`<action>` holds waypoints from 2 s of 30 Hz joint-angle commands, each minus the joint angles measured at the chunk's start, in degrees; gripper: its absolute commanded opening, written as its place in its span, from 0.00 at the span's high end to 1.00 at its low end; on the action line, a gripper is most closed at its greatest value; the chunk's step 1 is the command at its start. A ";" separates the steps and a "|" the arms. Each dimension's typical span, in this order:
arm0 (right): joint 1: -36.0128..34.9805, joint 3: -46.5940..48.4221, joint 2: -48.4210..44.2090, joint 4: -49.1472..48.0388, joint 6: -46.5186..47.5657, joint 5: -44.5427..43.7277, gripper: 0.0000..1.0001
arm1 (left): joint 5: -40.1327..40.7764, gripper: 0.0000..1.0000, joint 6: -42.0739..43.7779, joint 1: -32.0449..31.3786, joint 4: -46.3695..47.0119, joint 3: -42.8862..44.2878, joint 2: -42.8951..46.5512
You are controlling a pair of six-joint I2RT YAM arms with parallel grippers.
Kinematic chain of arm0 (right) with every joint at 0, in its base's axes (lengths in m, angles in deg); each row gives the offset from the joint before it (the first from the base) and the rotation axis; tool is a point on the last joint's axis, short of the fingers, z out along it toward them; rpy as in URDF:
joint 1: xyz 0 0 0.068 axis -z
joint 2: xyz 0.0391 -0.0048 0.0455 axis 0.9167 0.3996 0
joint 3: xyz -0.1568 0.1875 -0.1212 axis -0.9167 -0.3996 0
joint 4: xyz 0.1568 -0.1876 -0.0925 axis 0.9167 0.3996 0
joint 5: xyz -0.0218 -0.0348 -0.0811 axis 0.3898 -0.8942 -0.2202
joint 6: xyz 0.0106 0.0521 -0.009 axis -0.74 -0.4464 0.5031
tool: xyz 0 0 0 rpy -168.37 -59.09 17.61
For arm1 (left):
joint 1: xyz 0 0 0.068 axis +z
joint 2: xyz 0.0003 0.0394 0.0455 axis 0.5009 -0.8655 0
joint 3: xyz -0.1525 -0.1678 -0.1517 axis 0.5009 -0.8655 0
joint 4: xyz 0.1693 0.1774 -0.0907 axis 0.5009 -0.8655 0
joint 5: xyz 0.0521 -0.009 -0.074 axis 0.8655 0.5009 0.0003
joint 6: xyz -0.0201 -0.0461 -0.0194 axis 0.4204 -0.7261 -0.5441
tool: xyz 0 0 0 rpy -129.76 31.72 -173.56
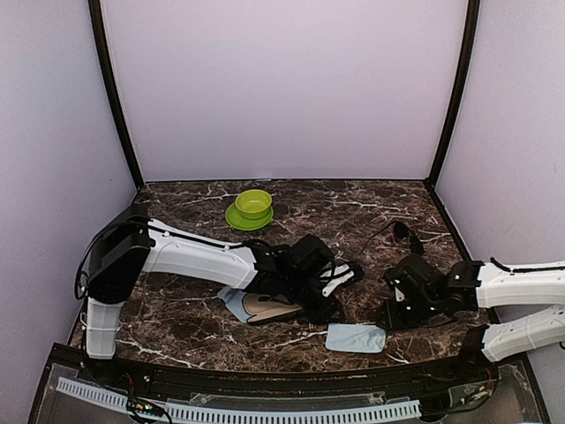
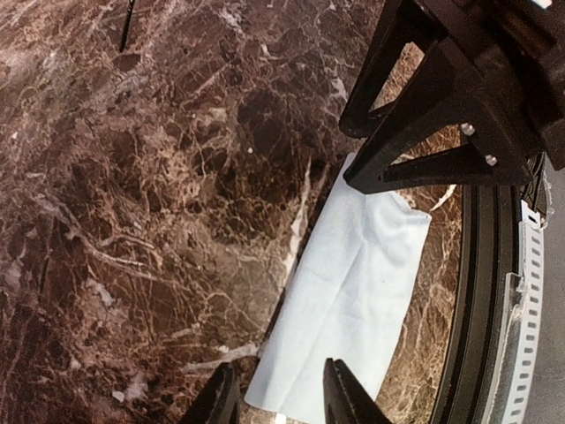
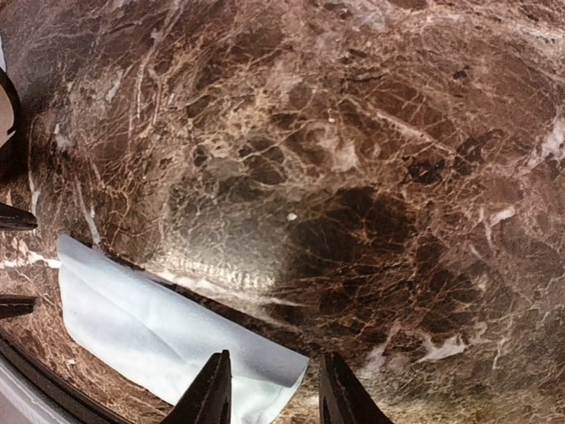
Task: Organize the sunglasses
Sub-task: Pick up the folded cleaning cloth from the corner of the board, then place the folded cleaning cloth in the sunglasses case.
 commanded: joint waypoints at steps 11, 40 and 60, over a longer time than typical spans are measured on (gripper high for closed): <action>0.75 -2.88 1.81 -4.37 1.50 2.91 0.69 | -0.84 0.68 3.75 -0.27 -6.08 4.18 -4.58; 1.89 -1.20 3.54 -4.46 3.59 0.49 0.92 | -2.38 1.00 2.88 -0.44 -9.17 5.40 -5.38; 1.98 6.12 5.40 -5.01 13.44 -0.71 1.00 | 4.27 1.00 -4.13 -1.18 -5.74 -3.87 8.23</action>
